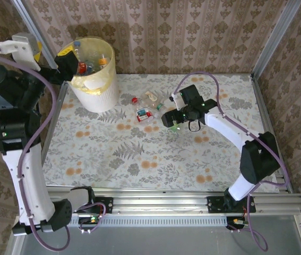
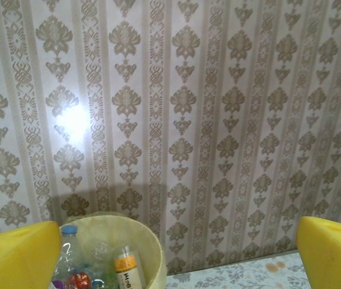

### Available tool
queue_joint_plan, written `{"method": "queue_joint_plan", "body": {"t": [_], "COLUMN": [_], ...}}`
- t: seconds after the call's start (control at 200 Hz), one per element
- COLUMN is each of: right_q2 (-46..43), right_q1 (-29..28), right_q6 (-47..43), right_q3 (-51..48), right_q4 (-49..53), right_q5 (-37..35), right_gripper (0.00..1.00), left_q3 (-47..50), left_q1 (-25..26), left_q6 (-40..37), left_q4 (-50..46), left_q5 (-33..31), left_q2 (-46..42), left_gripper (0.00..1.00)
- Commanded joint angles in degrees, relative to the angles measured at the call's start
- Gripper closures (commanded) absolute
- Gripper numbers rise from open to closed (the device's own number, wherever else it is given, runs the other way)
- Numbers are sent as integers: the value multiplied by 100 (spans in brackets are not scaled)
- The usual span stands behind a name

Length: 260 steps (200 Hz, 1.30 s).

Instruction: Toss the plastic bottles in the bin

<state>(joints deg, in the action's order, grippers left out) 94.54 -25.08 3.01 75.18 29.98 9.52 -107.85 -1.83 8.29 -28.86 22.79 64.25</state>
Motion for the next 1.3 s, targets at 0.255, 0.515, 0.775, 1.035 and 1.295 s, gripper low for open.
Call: {"method": "queue_joint_plan", "body": {"t": [0.255,0.515,0.775,1.035,1.295], "right_q2": [702,1106,1422,1703,1866], "right_q1": [263,390,390,389,390], "right_q6": [-681,-878,-1012,-995,-1004], "right_q3": [481,578,670,789,866], "right_q4": [556,507,506,510,518], "right_q5": [24,82,125,68,67], "right_gripper": [0,0,1,4,7], "left_q3": [421,763,1098,1240,1261], "left_q1": [66,70,73,70,70], "left_q6": [592,907,903,880,875], "left_q4": [179,91,-53,-118,-135], "left_q5": [496,532,428,448,448], "left_q2": [-606,-880,-1120,-1212,-1213], "left_gripper": [0,0,0,0,0]}}
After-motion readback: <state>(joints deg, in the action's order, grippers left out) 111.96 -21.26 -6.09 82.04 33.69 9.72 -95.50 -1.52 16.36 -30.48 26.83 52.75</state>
